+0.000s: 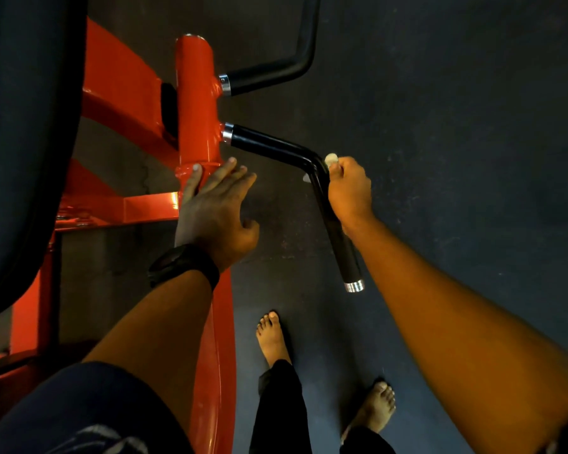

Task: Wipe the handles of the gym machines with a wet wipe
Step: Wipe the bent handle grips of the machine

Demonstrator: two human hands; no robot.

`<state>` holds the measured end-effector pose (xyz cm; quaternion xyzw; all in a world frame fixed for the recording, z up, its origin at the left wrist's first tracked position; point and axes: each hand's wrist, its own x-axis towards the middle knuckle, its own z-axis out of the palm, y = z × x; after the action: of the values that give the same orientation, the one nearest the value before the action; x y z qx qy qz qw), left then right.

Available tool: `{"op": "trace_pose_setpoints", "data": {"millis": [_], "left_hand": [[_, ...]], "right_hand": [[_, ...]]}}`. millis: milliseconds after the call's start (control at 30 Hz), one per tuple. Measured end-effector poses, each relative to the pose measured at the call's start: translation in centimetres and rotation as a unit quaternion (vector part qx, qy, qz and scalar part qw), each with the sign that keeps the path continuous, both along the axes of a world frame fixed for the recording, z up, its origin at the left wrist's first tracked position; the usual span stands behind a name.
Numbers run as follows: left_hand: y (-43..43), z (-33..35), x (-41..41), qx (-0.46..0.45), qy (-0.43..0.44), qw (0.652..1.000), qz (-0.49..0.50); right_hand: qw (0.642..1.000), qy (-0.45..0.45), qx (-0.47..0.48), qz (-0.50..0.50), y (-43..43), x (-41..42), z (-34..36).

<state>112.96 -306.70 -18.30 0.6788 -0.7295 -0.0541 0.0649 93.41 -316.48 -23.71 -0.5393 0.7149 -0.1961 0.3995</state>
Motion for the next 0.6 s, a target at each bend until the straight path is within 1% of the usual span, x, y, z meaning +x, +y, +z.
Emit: {"op": "trace_pose_setpoints", "data": {"millis": [67, 100, 167, 233, 300, 367, 433, 533, 567, 600], "left_hand": [[0.0, 0.0, 0.0, 0.0, 0.001, 1.0, -0.002], [0.0, 0.0, 0.0, 0.001, 0.003, 1.0, -0.001], [0.0, 0.1, -0.1, 0.003, 0.006, 1.0, 0.001], [-0.1, 0.2, -0.1, 0.004, 0.009, 1.0, 0.002], [0.1, 0.1, -0.1, 0.006, 0.008, 1.0, 0.002], [0.1, 0.0, -0.1, 0.005, 0.005, 1.0, 0.004], [0.0, 0.0, -0.1, 0.005, 0.003, 1.0, 0.006], [-0.1, 0.0, -0.1, 0.007, -0.003, 1.0, 0.005], [0.0, 0.0, 0.0, 0.006, -0.003, 1.0, 0.006], [0.0, 0.0, 0.0, 0.004, -0.002, 1.0, 0.007]], "right_hand": [[0.996, -0.069, 0.045, -0.031, -1.2, 0.3, -0.3], [0.994, -0.086, 0.053, -0.035, -1.7, 0.2, -0.3], [0.996, -0.07, 0.056, -0.016, -0.8, -0.6, -0.3], [0.995, -0.048, 0.082, -0.006, 1.0, -2.0, -1.2], [0.994, -0.059, 0.089, -0.022, 2.3, -2.6, -1.8], [0.994, -0.079, 0.052, -0.054, 1.7, -2.0, -1.7], [0.996, -0.073, -0.009, -0.053, 1.3, -1.5, -1.1], [0.993, -0.036, -0.111, -0.01, 4.5, -2.2, -0.7], [0.989, 0.0, -0.145, 0.013, 5.7, -2.5, -1.0], [0.982, 0.031, -0.176, 0.057, 6.6, -2.7, -1.3]]}}
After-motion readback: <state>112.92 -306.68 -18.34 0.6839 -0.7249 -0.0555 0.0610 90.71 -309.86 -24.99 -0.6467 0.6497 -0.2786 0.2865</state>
